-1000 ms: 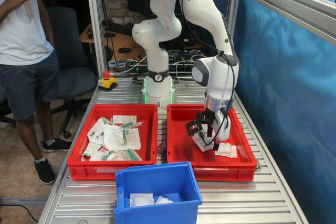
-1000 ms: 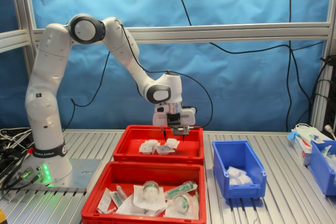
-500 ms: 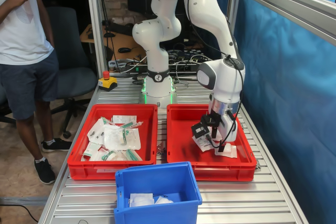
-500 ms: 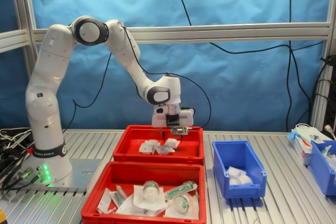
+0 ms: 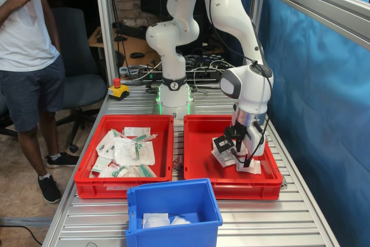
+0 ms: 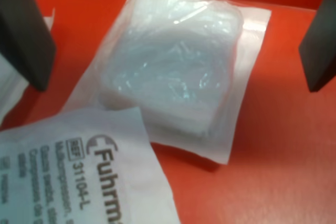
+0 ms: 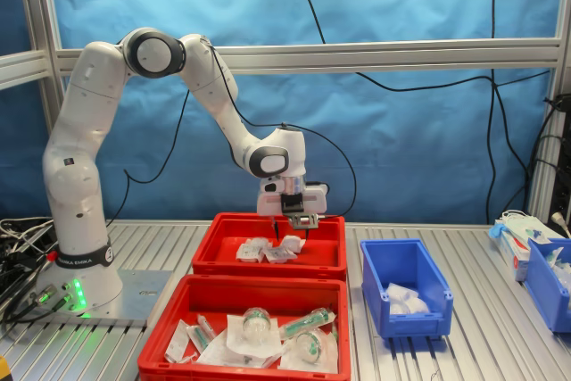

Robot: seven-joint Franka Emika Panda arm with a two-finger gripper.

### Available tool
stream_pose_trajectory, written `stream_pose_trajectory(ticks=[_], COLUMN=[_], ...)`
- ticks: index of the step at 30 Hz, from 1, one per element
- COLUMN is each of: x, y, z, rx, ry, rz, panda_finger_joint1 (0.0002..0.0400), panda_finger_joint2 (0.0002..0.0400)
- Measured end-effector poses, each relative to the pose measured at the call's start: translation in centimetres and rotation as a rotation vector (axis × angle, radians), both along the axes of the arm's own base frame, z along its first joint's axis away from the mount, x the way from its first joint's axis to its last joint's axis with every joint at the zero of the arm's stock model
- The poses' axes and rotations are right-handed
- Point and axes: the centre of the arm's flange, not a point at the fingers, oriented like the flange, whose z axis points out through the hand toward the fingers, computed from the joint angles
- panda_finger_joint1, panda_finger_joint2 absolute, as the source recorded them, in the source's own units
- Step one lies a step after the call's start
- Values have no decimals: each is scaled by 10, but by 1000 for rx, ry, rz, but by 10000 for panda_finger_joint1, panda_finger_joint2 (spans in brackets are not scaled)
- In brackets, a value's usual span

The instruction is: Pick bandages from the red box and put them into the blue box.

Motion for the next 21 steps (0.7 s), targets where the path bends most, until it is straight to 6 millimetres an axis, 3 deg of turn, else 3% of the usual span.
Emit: stream_pose_trajectory(ticks=[21], x=[3], y=[10], z=[2], rx=[4], ry=[-10], rz=[14], panda_finger_joint1=[400], panda_finger_joint2=[400])
